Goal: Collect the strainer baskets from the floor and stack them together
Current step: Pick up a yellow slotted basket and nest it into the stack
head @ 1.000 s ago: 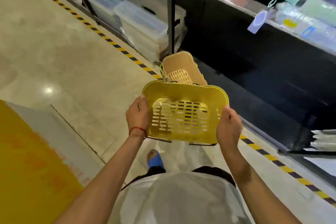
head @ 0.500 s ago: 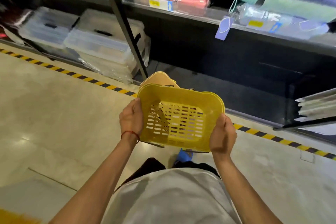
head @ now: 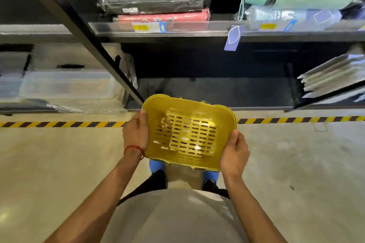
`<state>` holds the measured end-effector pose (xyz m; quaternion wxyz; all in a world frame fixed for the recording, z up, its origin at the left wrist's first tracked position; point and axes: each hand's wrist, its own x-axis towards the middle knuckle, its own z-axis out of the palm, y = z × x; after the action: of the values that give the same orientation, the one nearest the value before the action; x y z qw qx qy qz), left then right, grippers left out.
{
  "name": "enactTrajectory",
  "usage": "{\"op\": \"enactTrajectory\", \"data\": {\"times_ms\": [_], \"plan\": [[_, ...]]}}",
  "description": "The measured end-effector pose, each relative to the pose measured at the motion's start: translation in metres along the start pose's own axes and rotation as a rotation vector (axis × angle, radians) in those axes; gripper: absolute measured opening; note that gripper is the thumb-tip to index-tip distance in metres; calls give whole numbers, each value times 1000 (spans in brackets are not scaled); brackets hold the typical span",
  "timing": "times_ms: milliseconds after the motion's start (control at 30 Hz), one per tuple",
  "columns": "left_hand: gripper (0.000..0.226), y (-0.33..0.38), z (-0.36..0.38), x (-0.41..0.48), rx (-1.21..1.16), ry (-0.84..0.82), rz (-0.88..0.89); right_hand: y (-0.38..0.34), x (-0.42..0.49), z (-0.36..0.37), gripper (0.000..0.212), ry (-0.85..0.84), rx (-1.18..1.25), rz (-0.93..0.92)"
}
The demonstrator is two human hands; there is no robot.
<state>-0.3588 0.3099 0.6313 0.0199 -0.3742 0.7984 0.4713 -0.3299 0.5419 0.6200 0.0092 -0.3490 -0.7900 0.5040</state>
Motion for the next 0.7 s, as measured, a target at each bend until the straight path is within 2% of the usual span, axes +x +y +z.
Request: {"op": "enactTrajectory", "data": {"times_ms": [233, 367, 700], "plan": [[45, 1, -17, 49, 93, -146, 115, -2, -37, 44, 35, 175, 69, 89], [47, -2, -10, 63, 127, -192, 130, 5, -36, 52, 46, 207, 75, 112], [52, -9, 28, 96, 144, -190, 129, 38, 2, 80, 46, 218, 59, 186]]}}
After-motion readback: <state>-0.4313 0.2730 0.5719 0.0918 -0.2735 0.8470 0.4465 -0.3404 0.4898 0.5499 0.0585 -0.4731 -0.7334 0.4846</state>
